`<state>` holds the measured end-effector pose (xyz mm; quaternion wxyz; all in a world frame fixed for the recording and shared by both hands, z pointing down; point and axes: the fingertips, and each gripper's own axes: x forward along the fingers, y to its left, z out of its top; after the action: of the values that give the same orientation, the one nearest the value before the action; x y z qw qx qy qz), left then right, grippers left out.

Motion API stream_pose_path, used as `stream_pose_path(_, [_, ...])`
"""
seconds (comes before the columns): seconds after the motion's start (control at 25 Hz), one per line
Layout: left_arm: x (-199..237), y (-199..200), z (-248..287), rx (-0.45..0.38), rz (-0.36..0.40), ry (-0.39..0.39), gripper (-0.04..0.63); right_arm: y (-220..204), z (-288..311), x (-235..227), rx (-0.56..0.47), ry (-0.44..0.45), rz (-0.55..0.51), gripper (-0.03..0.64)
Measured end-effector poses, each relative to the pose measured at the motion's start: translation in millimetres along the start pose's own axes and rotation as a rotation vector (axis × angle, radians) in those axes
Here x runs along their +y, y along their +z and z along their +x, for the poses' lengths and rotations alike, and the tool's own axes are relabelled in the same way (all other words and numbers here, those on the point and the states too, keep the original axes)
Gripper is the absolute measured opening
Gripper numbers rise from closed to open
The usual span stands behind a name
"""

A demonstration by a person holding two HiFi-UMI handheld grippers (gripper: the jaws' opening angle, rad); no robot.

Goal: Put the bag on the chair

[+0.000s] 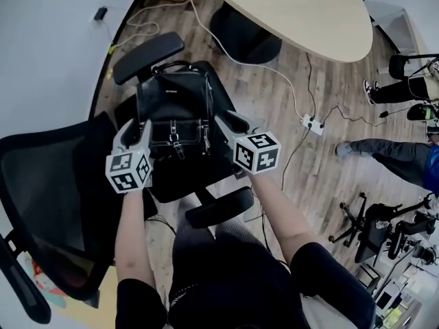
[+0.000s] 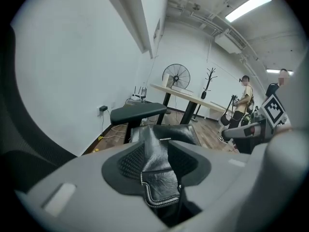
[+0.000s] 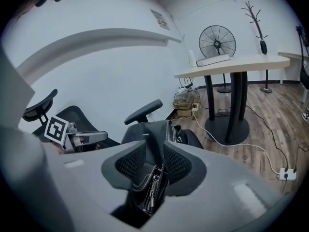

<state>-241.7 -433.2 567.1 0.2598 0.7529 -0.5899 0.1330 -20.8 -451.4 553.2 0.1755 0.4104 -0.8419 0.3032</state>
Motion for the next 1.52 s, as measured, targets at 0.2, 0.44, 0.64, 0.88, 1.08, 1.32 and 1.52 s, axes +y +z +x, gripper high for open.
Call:
stream_pose_path(0.2, [-19, 17, -30, -0.034, -0.035, 0.015, 0.075, 18, -30, 14, -0.031, -0.004, -0.015, 0.015])
stream_pose_path(0.44, [-39, 37, -64, -0.066, -0.045, 0.034, 0.013, 31, -59, 21, -0.044, -0.006, -0.012, 0.003])
stream_pose_path(0.64, [-47, 48, -80, -0.071, -0.044, 0.042, 0.013, 41, -73, 24, -0.051, -0.003, -0.012, 0.002])
stream_pose_path(0.88, [-48, 53, -95, -0.056, -0.06, 0.071, 0.012, 48, -81, 30, -0.056, 0.013, -0.012, 0.002])
stream_pose_path(1.08, [-48, 55, -106, -0.039, -0.057, 0.085, 0.013, 52, -86, 36, -0.06, 0.028, 0.004, 0.002])
stream_pose_path(1.32, [-48, 53, -120, -0.045, -0.063, 0.1, 0.013, 48, -90, 43, -0.038, 0.031, -0.014, 0.002])
stream_pose_path(1.52, [-48, 53, -129, -0.051, -0.064, 0.11, 0.014, 48, -93, 45, -0.045, 0.024, -0.007, 0.002])
